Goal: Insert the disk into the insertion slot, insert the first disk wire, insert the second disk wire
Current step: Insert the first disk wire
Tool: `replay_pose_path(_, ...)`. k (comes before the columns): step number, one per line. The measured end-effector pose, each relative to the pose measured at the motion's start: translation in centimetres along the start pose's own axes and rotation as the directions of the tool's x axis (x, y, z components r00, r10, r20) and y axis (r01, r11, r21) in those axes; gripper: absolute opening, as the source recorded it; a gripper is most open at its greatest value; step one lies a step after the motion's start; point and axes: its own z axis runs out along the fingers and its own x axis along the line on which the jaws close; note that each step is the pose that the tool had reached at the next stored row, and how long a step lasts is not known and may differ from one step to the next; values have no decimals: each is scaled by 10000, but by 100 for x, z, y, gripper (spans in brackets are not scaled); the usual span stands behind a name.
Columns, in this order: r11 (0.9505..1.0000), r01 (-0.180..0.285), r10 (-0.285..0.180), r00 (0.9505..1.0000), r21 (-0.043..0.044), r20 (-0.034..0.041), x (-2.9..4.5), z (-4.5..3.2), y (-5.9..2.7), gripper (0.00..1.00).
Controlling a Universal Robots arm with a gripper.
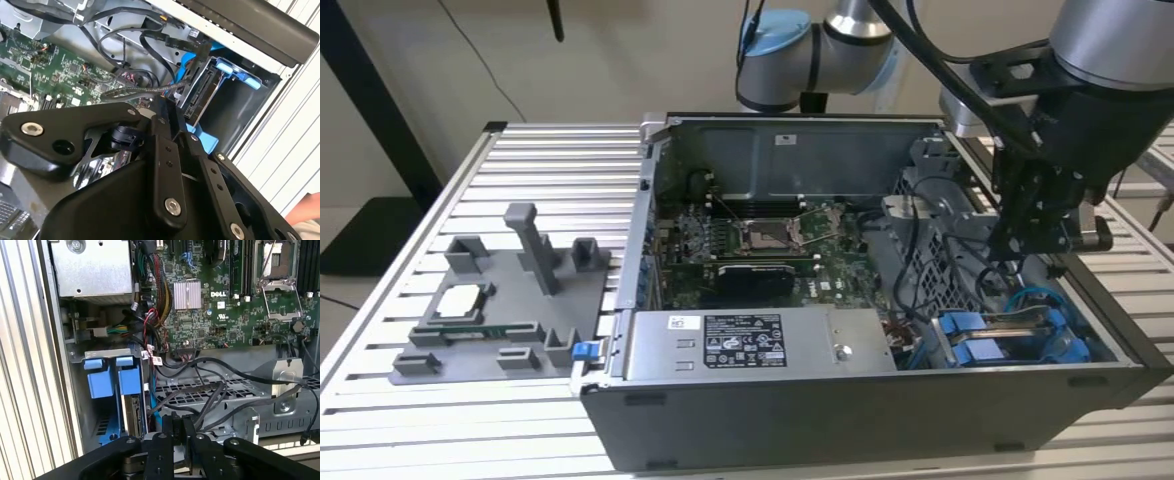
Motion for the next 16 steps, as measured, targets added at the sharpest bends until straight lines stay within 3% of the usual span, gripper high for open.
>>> replay_pose_path(6, 10000, -3, 3, 10000, -16, -3, 14, 3, -4, 0)
replay_pose_path(10, 9997, -31, 30, 10000, -241, -32, 113, 8, -57, 0)
replay_pose_path(13, 9994, -43, 41, 10000, -341, -51, 197, 11, -99, 0)
replay_pose_path(16, 9992, -47, 44, 10000, -388, -79, 270, 25, -144, 0)
